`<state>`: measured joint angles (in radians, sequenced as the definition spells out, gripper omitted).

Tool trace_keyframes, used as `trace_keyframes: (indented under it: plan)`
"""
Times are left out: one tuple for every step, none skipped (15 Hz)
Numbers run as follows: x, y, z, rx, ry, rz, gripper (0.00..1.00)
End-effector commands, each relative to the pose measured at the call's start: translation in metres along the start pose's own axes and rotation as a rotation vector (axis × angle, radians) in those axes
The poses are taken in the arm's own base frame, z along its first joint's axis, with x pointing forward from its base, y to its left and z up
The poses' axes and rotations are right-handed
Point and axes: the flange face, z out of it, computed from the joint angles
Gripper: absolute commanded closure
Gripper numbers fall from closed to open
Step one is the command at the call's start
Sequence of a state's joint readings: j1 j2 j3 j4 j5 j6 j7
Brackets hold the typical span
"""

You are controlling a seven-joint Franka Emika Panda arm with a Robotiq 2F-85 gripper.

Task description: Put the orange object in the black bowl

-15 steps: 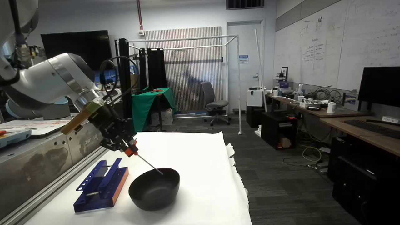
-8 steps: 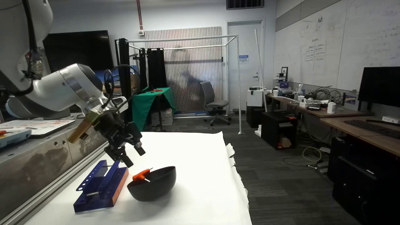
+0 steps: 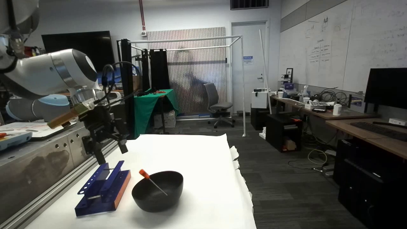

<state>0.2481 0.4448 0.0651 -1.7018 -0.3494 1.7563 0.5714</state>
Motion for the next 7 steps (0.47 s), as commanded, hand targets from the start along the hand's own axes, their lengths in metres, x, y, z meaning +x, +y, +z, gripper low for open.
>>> trace_keyframes:
  plan:
    - [-0.032, 0.022, -0.032, 0.184, 0.045, -0.031, 0.01]
    - [-0.038, 0.026, -0.038, 0.235, 0.055, -0.040, 0.00]
    - [-0.044, 0.031, -0.043, 0.288, 0.062, -0.039, 0.00]
    - [-0.048, 0.037, -0.048, 0.340, 0.071, -0.027, 0.00]
    - [-0.052, 0.041, -0.049, 0.393, 0.058, 0.005, 0.00]
    - [-0.035, 0.026, -0.045, 0.308, 0.039, -0.010, 0.00]
    - [-0.039, 0.032, -0.047, 0.341, 0.038, 0.000, 0.00]
